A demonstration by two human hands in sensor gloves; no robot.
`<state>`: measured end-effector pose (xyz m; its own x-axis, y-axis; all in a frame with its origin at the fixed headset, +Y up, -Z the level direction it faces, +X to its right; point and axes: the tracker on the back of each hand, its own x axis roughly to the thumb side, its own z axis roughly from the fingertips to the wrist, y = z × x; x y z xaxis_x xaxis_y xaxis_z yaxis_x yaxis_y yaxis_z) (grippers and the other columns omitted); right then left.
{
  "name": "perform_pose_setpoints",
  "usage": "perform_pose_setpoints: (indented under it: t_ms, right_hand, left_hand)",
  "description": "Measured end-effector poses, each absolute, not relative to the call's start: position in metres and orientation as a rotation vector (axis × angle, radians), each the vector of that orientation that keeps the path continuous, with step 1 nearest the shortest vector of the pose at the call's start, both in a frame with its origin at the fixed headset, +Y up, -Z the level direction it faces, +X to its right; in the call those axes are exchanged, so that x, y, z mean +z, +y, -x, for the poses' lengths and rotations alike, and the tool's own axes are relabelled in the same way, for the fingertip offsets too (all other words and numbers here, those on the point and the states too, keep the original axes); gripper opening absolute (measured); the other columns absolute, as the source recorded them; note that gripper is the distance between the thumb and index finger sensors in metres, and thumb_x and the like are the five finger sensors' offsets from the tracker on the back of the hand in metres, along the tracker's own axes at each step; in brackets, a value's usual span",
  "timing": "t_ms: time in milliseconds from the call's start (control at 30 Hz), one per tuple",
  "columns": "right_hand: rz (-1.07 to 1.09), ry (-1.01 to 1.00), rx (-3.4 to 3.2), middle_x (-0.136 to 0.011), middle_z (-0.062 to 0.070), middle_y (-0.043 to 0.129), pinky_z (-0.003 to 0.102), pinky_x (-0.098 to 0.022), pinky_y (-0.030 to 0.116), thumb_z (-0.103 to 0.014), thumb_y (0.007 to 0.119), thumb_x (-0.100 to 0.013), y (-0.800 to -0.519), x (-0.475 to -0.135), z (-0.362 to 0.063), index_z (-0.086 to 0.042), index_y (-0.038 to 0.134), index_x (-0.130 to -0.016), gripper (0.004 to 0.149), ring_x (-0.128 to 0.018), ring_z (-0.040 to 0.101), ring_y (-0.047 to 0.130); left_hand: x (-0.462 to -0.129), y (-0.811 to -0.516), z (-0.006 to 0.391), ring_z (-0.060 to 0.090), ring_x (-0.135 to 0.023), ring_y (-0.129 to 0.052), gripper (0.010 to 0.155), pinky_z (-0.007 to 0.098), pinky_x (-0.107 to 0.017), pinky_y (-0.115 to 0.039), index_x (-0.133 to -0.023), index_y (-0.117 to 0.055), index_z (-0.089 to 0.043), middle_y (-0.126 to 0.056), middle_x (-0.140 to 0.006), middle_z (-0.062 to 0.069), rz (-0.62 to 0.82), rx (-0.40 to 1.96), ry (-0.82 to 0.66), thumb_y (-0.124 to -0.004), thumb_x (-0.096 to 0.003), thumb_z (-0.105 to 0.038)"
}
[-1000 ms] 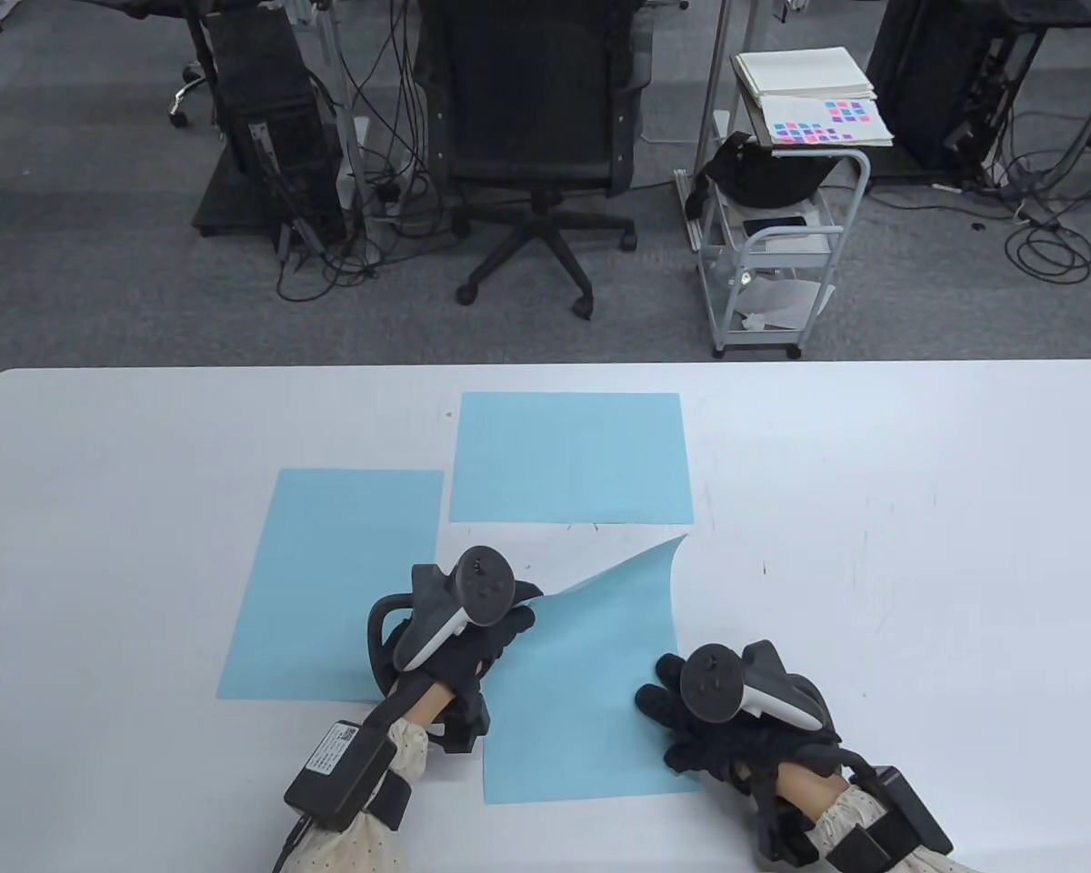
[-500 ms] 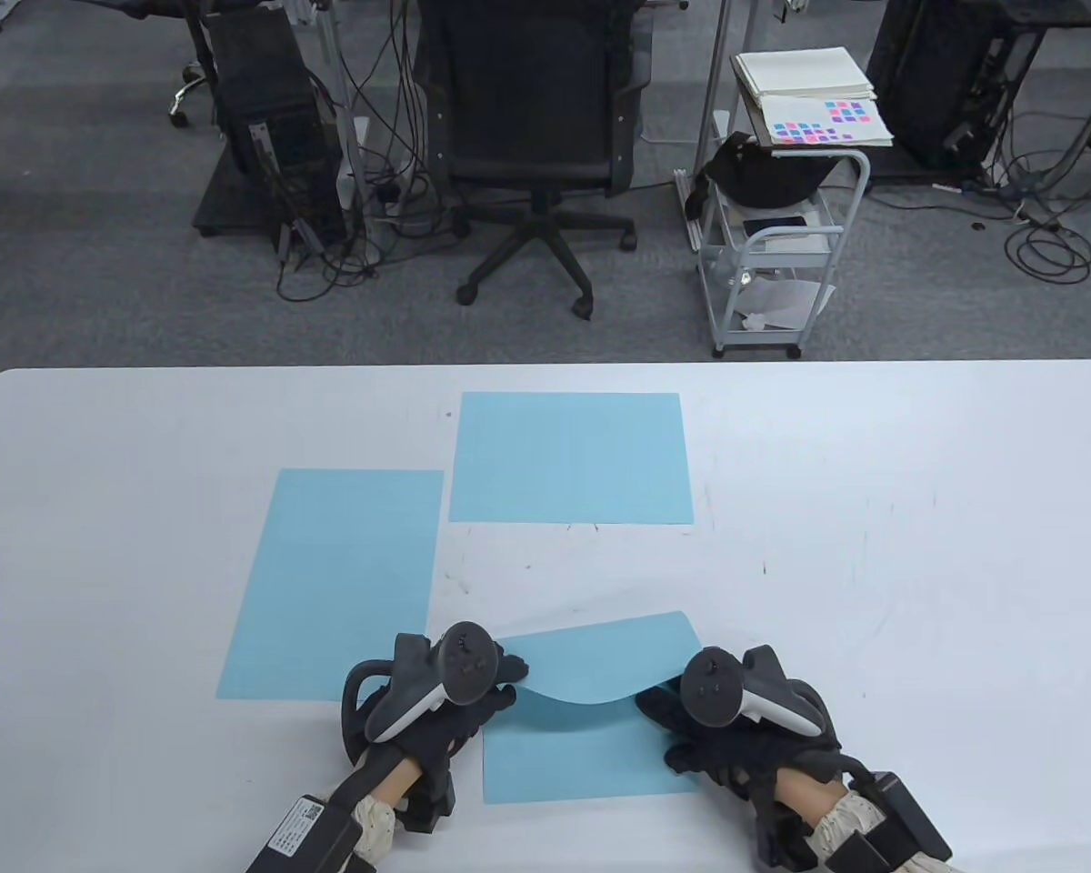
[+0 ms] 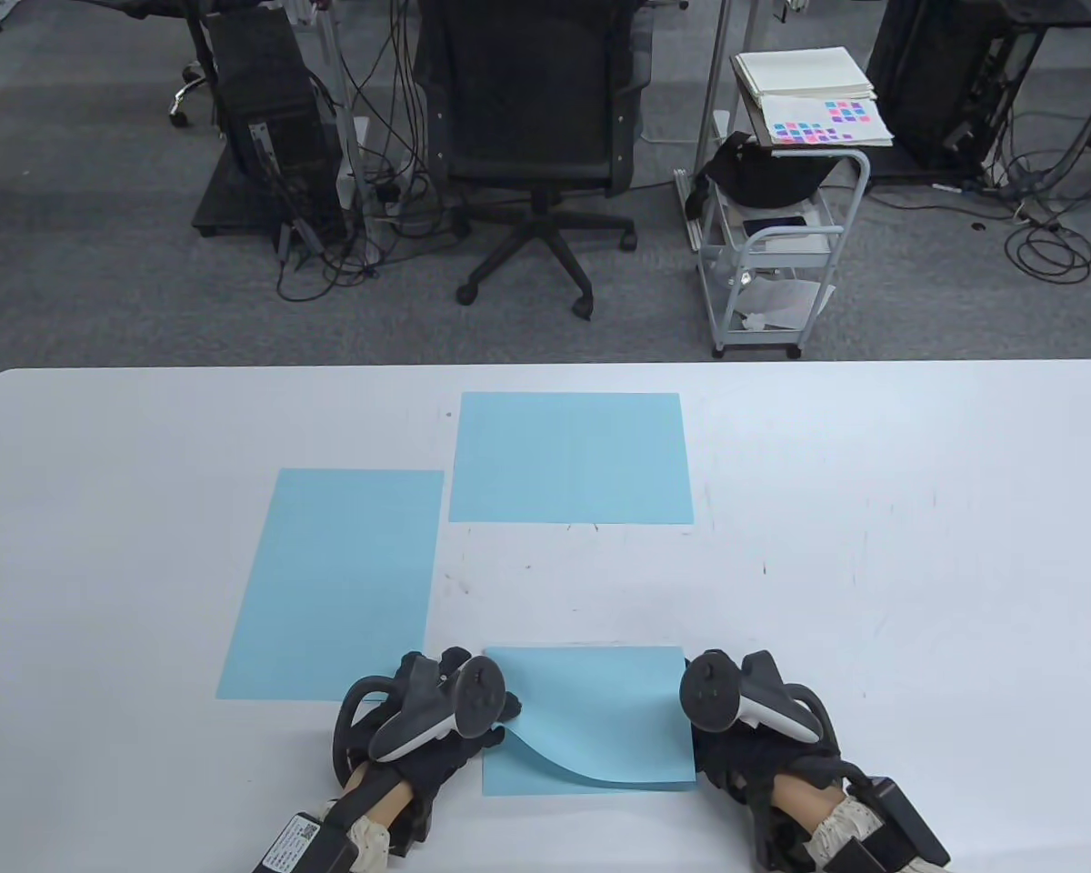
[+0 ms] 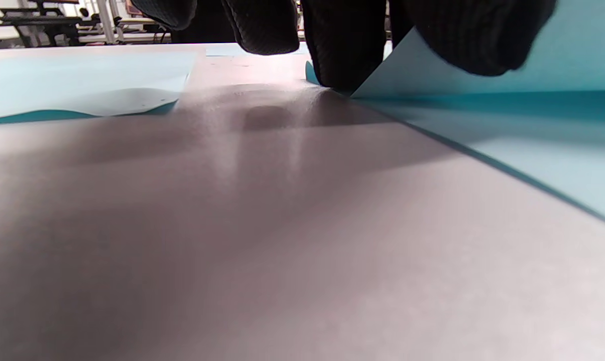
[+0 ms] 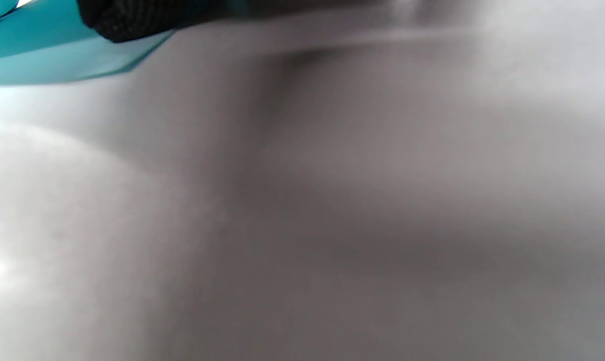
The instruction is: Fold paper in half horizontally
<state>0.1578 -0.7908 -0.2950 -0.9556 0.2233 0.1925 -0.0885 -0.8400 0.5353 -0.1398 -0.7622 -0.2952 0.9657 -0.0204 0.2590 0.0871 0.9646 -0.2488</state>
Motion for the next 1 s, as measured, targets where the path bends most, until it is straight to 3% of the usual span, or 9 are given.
perform_pose_setpoints:
  t_ms: [100, 200, 333, 400, 433, 533, 633, 767, 1000]
  right_hand:
    - [-0.375, 0.811, 2.828, -0.114, -0.02, 0.004, 0.065, -0.071, 0.002, -0.045, 0.064, -0.045, -0.791, -0.295, -0.159, -0.053, 0.027, -0.101, 0.068, -0.104, 0.029, -0.006]
    - [-0.375, 0.82, 2.815, -0.114, -0.02, 0.004, 0.065, -0.071, 0.001, -0.045, 0.065, -0.045, -0.792, -0.296, -0.159, -0.053, 0.027, -0.1, 0.068, -0.104, 0.028, -0.007]
    - [-0.383, 0.823, 2.813, -0.114, -0.02, 0.004, 0.065, -0.071, 0.001, -0.046, 0.065, -0.045, -0.792, -0.297, -0.16, -0.053, 0.026, -0.1, 0.068, -0.104, 0.028, -0.007]
    - [-0.384, 0.83, 2.811, -0.114, -0.021, 0.003, 0.065, -0.071, 0.0, -0.046, 0.065, -0.045, -0.792, -0.297, -0.16, -0.054, 0.026, -0.1, 0.068, -0.104, 0.028, -0.008]
    - [-0.384, 0.831, 2.81, -0.114, -0.021, 0.003, 0.065, -0.071, 0.0, -0.046, 0.065, -0.045, -0.792, -0.297, -0.16, -0.054, 0.026, -0.1, 0.068, -0.104, 0.027, -0.008]
    - [-0.385, 0.824, 2.81, -0.114, -0.021, 0.004, 0.064, -0.071, 0.0, -0.046, 0.065, -0.045, -0.792, -0.297, -0.161, -0.054, 0.026, -0.1, 0.068, -0.104, 0.027, -0.008]
    - [-0.382, 0.819, 2.807, -0.114, -0.022, 0.004, 0.064, -0.071, 0.0, -0.047, 0.065, -0.045, -0.792, -0.297, -0.161, -0.054, 0.027, -0.1, 0.068, -0.104, 0.026, -0.007]
    - [-0.375, 0.8, 2.81, -0.114, -0.023, 0.005, 0.064, -0.071, 0.0, -0.047, 0.066, -0.044, -0.792, -0.297, -0.162, -0.054, 0.028, -0.1, 0.068, -0.104, 0.026, -0.007]
    - [-0.378, 0.788, 2.816, -0.114, -0.023, 0.005, 0.064, -0.071, 0.001, -0.047, 0.065, -0.044, -0.793, -0.297, -0.162, -0.054, 0.027, -0.1, 0.068, -0.104, 0.026, -0.007]
  left_hand:
    - [-0.292, -0.764, 0.135, 0.009, -0.111, -0.063, 0.049, 0.05, -0.086, -0.052, -0.083, -0.076, -0.061, -0.072, -0.106, -0.03, 0.268, -0.132, -0.28, -0.081, -0.0354, -0.053]
    - [-0.291, -0.763, 0.131, 0.008, -0.11, -0.064, 0.05, 0.049, -0.086, -0.053, -0.083, -0.072, -0.064, -0.069, -0.106, -0.032, 0.264, -0.217, -0.286, -0.083, -0.0396, -0.04]
    - [-0.29, -0.764, 0.128, 0.007, -0.109, -0.068, 0.05, 0.048, -0.085, -0.054, -0.084, -0.071, -0.063, -0.069, -0.107, -0.032, 0.25, -0.216, -0.274, -0.077, -0.044, -0.034]
    - [-0.291, -0.765, 0.127, 0.008, -0.109, -0.067, 0.05, 0.048, -0.086, -0.053, -0.09, -0.065, -0.061, -0.069, -0.107, -0.031, 0.259, -0.193, -0.252, -0.072, -0.0447, -0.04]
    - [-0.291, -0.767, 0.126, 0.01, -0.11, -0.065, 0.053, 0.049, -0.086, -0.051, -0.093, -0.06, -0.06, -0.066, -0.109, -0.03, 0.269, -0.188, -0.246, -0.069, -0.0418, -0.05]
    - [-0.291, -0.771, 0.119, 0.011, -0.113, -0.056, 0.073, 0.05, -0.087, -0.046, -0.099, -0.049, -0.058, -0.057, -0.111, -0.026, 0.286, -0.26, -0.261, -0.072, -0.0292, -0.063]
    - [-0.29, -0.774, 0.116, 0.011, -0.115, -0.043, 0.076, 0.05, -0.088, -0.042, -0.099, -0.043, -0.061, -0.047, -0.113, -0.028, 0.288, -0.356, -0.261, -0.068, -0.0265, -0.065]
    - [-0.29, -0.78, 0.119, 0.015, -0.117, -0.02, 0.077, 0.052, -0.089, -0.036, -0.099, -0.036, -0.063, -0.017, -0.118, -0.027, 0.376, -0.285, -0.255, -0.065, -0.0276, -0.068]
    - [-0.287, -0.783, 0.121, 0.013, -0.116, -0.022, 0.078, 0.053, -0.088, -0.036, -0.098, -0.03, -0.061, -0.022, -0.117, -0.025, 0.467, -0.244, -0.264, -0.063, -0.0278, -0.068]
